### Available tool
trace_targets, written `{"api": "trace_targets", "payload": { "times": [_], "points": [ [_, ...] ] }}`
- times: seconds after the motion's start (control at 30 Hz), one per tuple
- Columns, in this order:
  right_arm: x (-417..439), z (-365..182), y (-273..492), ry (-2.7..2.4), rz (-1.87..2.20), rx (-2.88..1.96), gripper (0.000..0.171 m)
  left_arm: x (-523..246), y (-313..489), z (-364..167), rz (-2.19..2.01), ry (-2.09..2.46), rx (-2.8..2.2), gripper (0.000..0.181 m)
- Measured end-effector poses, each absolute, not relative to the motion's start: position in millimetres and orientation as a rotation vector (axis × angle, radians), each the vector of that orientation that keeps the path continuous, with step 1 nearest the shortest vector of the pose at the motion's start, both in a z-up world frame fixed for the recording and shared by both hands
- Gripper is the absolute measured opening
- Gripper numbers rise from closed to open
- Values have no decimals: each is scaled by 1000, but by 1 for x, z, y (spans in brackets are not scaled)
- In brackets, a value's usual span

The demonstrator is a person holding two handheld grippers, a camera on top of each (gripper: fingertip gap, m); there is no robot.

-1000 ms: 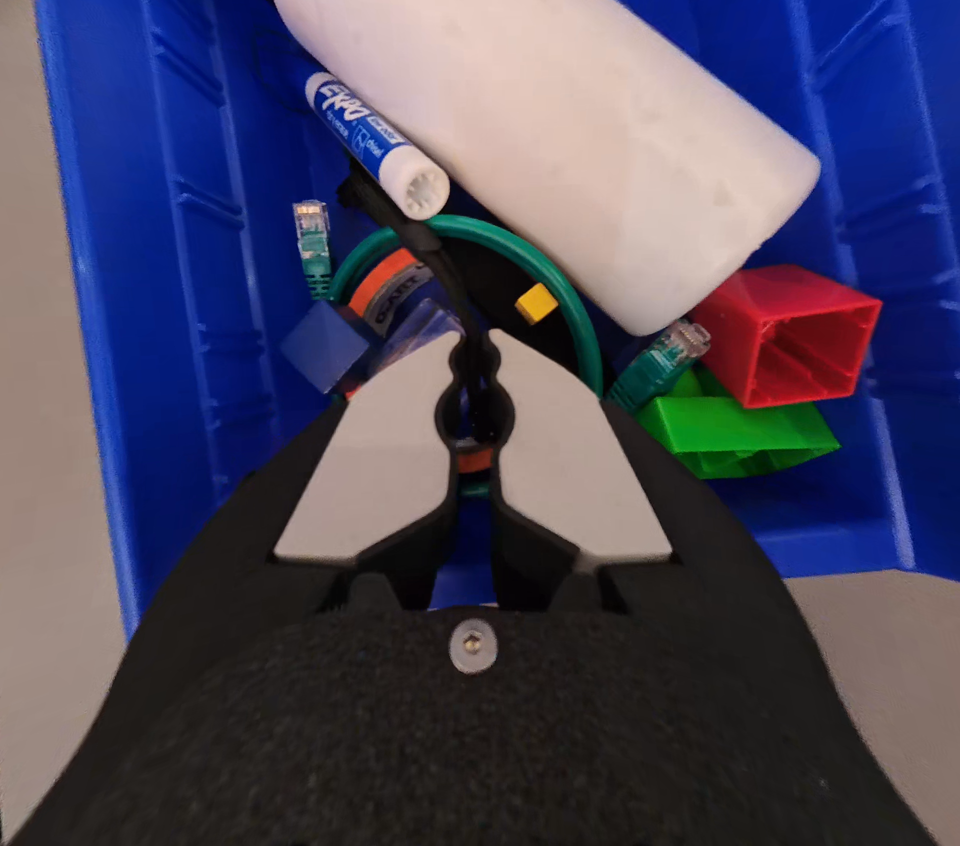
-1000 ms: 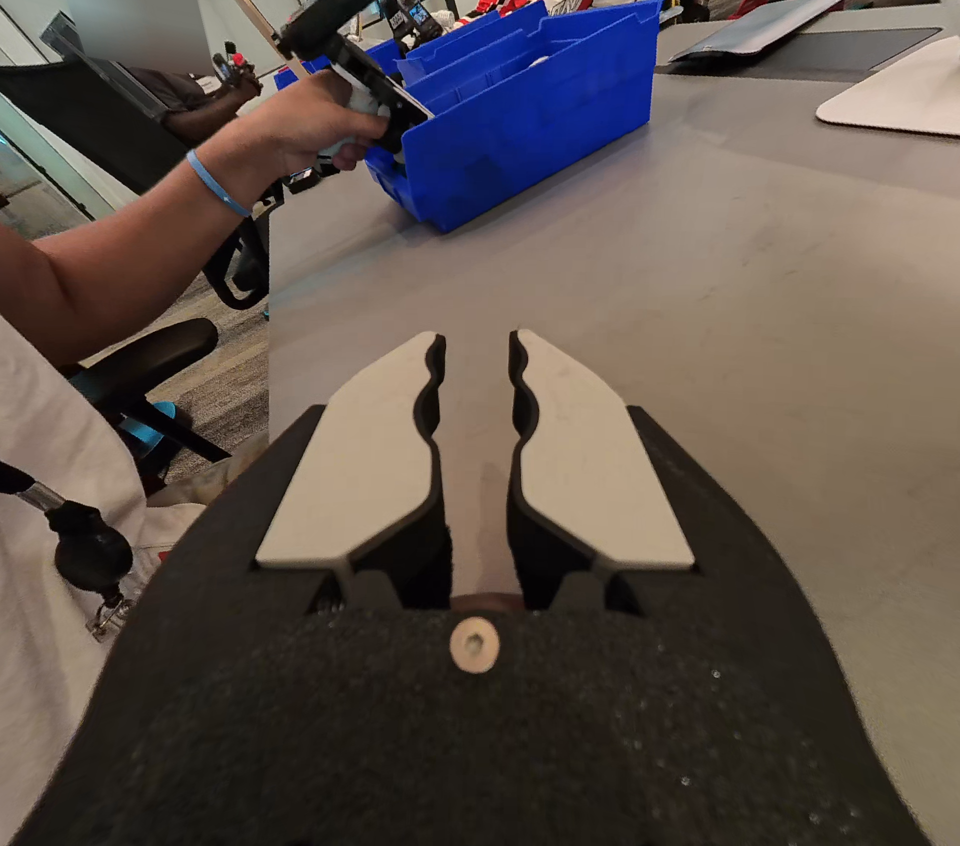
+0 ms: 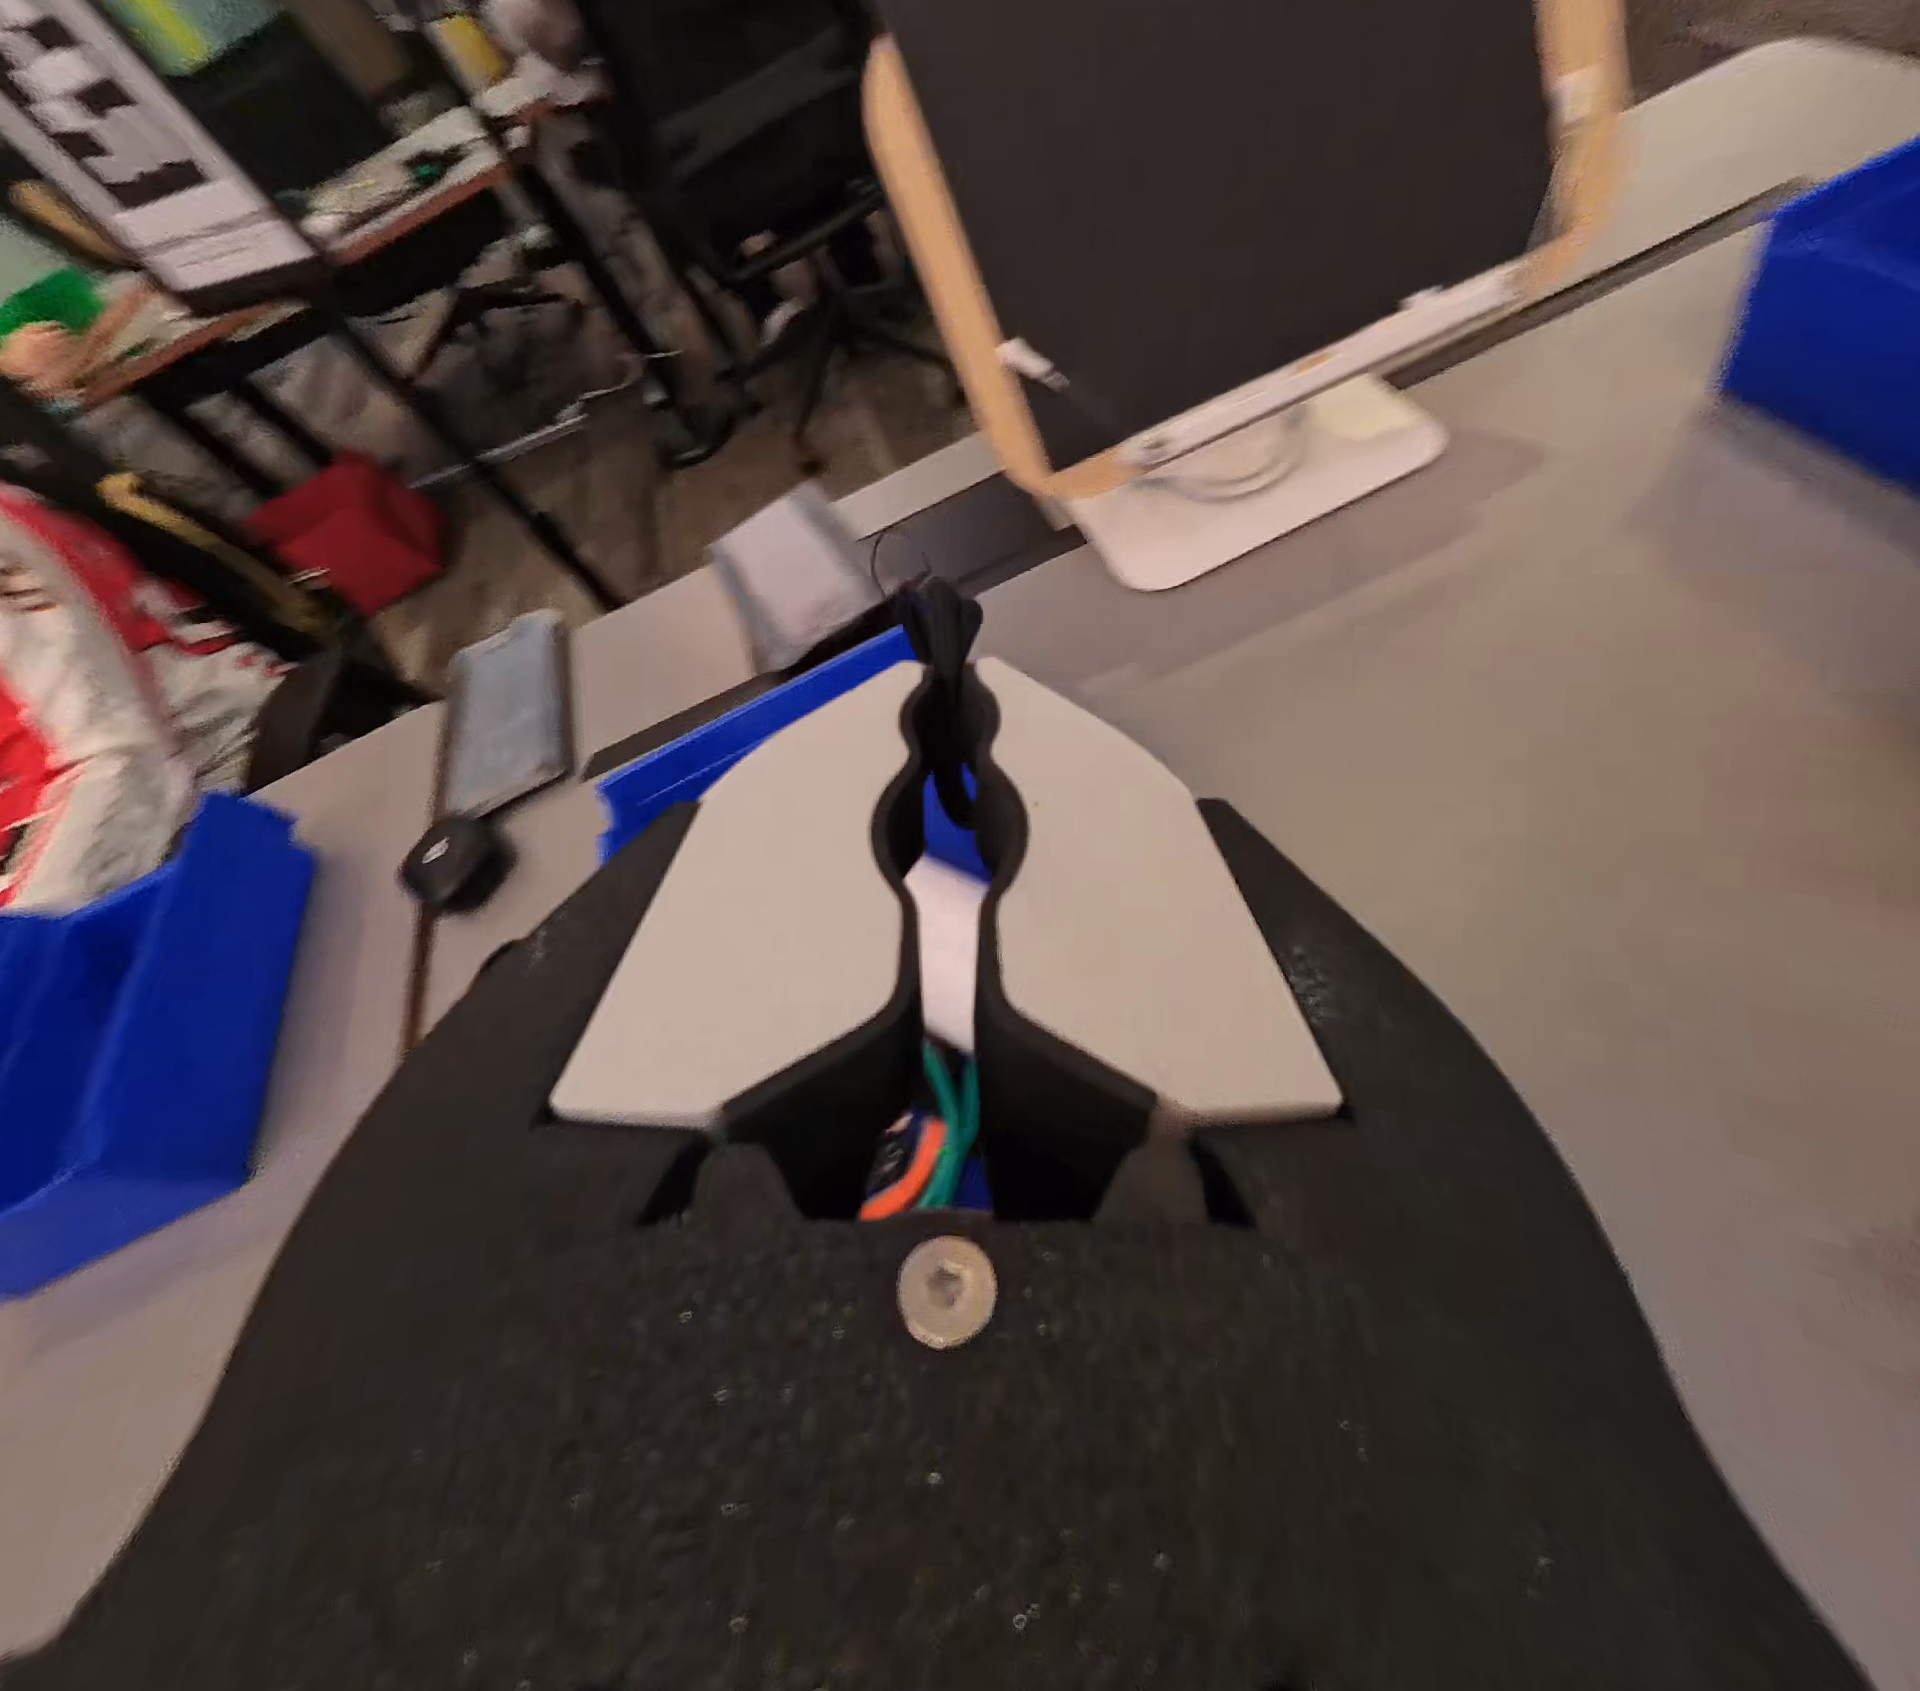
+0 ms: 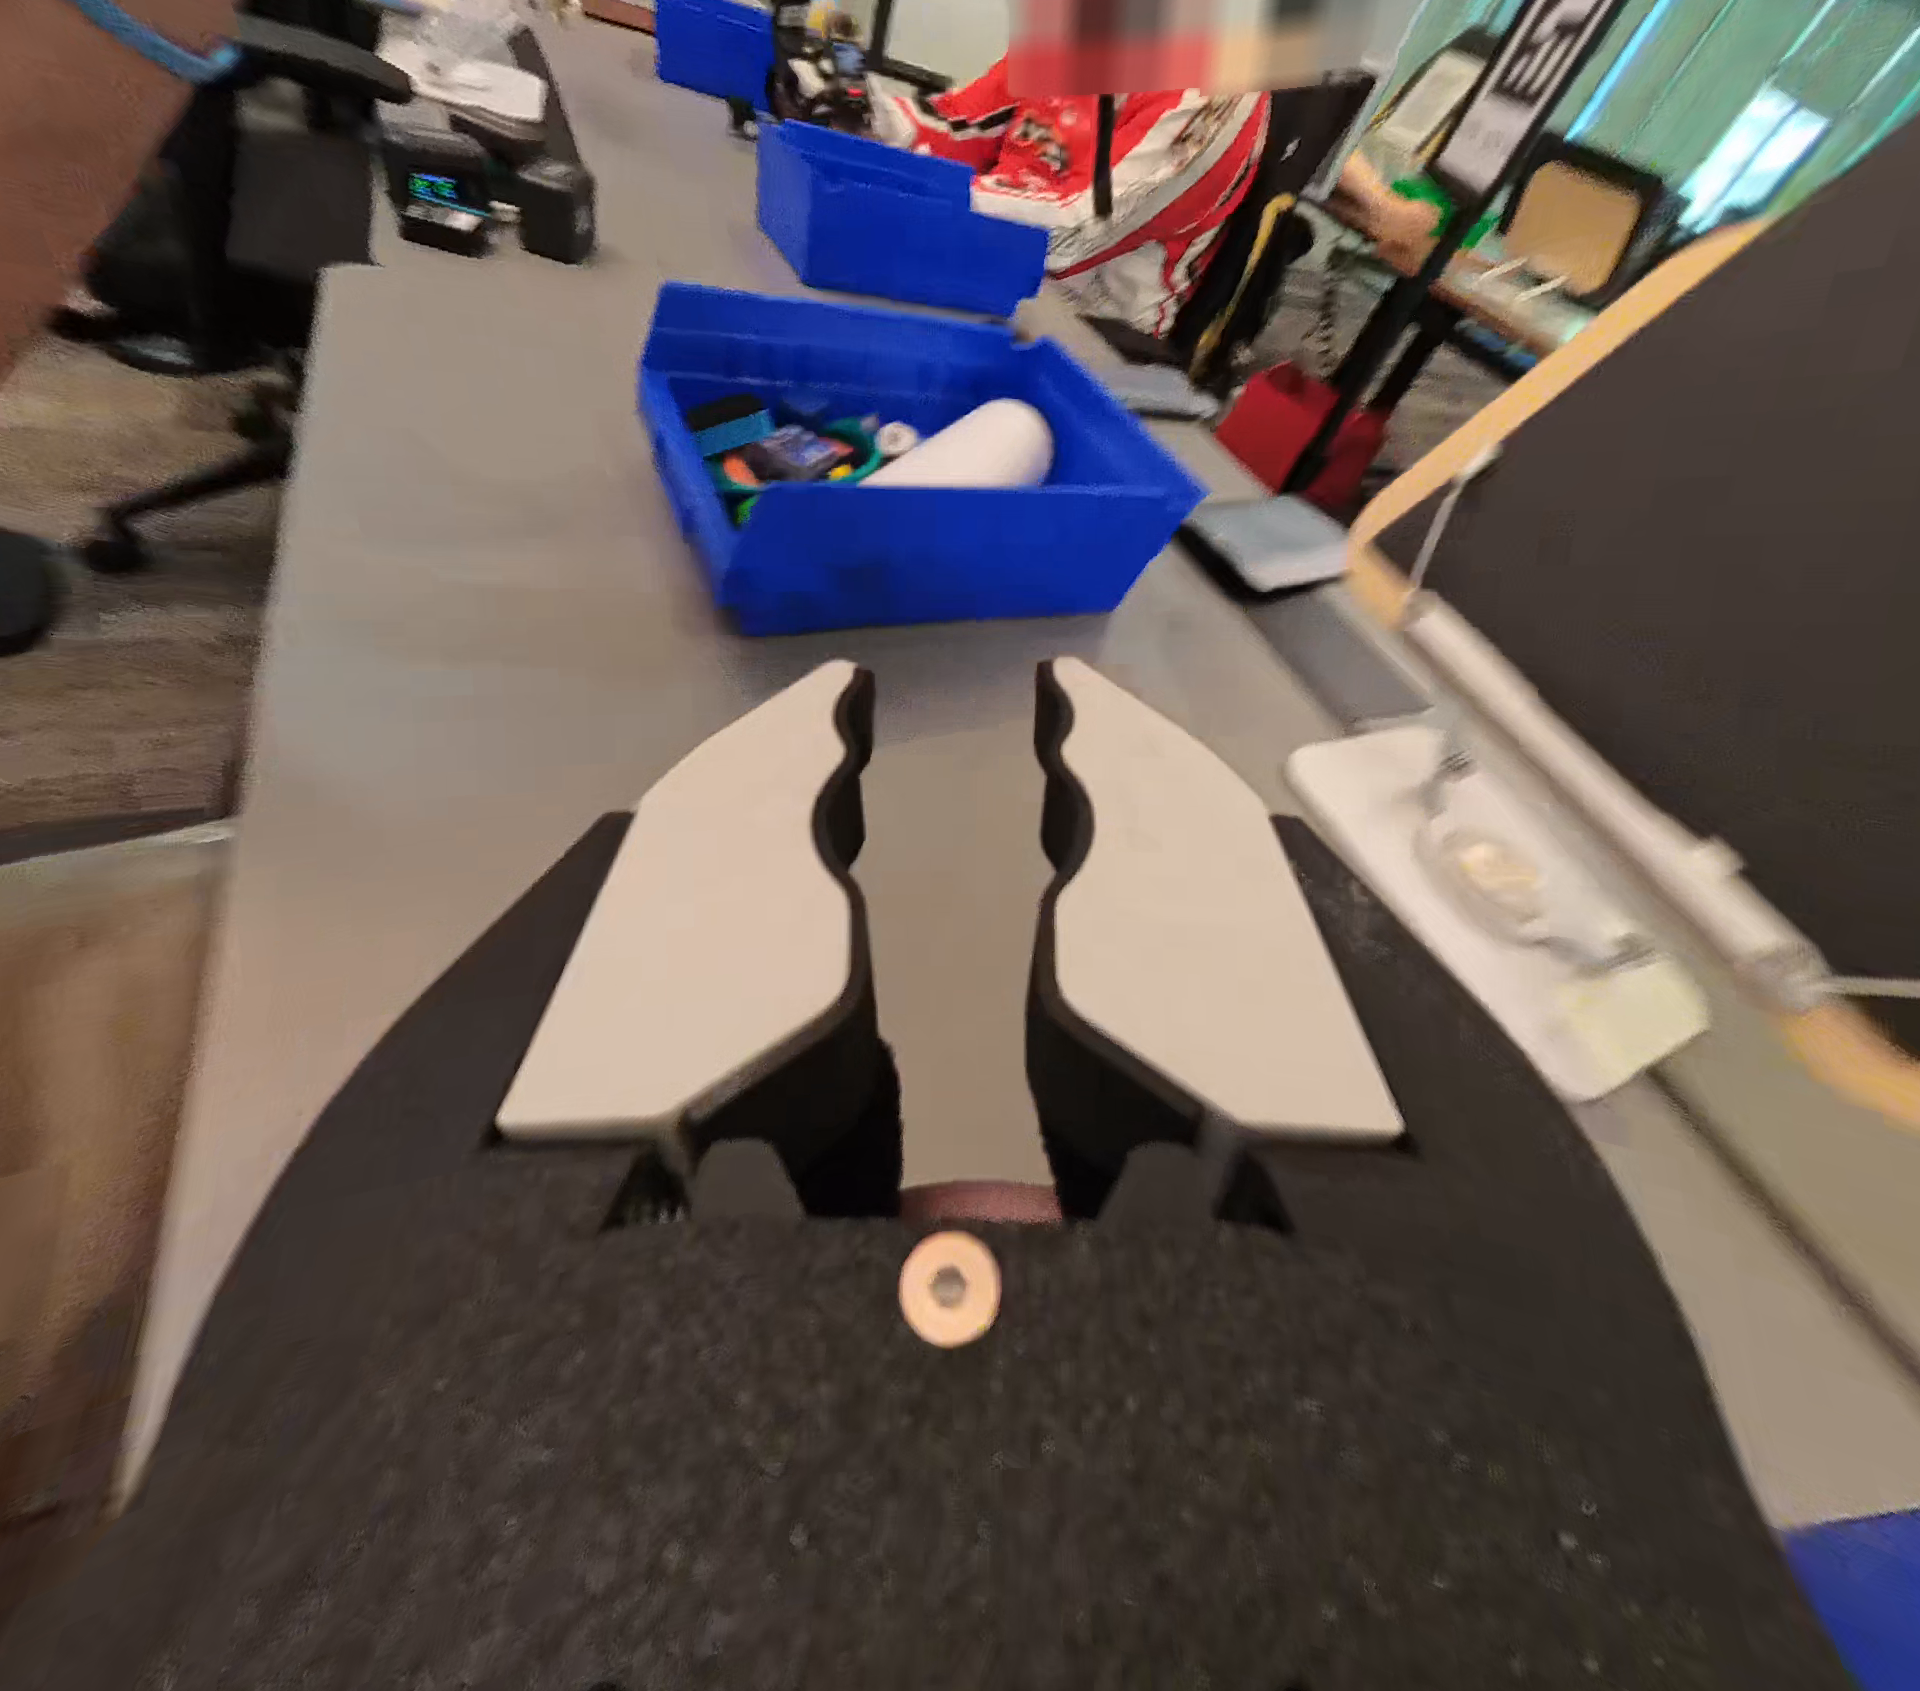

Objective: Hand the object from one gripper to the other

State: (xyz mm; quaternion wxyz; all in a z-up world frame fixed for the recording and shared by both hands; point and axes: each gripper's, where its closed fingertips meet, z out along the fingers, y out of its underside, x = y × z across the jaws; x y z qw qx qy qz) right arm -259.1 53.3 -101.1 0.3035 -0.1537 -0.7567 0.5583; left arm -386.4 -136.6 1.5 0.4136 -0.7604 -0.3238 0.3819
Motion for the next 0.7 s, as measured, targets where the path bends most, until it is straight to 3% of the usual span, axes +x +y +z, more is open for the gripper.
{"api": "trace_targets", "payload": {
  "times": [0.2,0.47,0.63,0.7],
  "points": [
    [-326,-44,48,-1863,1308,-402,38,-362,-42,-12,682,-664,-2009,3],
    [-358,-89,46,-1857,1180,-357,46,-337,27,-63,528,-524,-2183,3],
    [-367,-87,59,-1690,1118,-327,31,-326,45,-71,379,-501,-2167,3],
    [-364,-84,59,-1672,1152,-317,12,-324,47,-70,350,-500,-2159,3]
  ]
}}
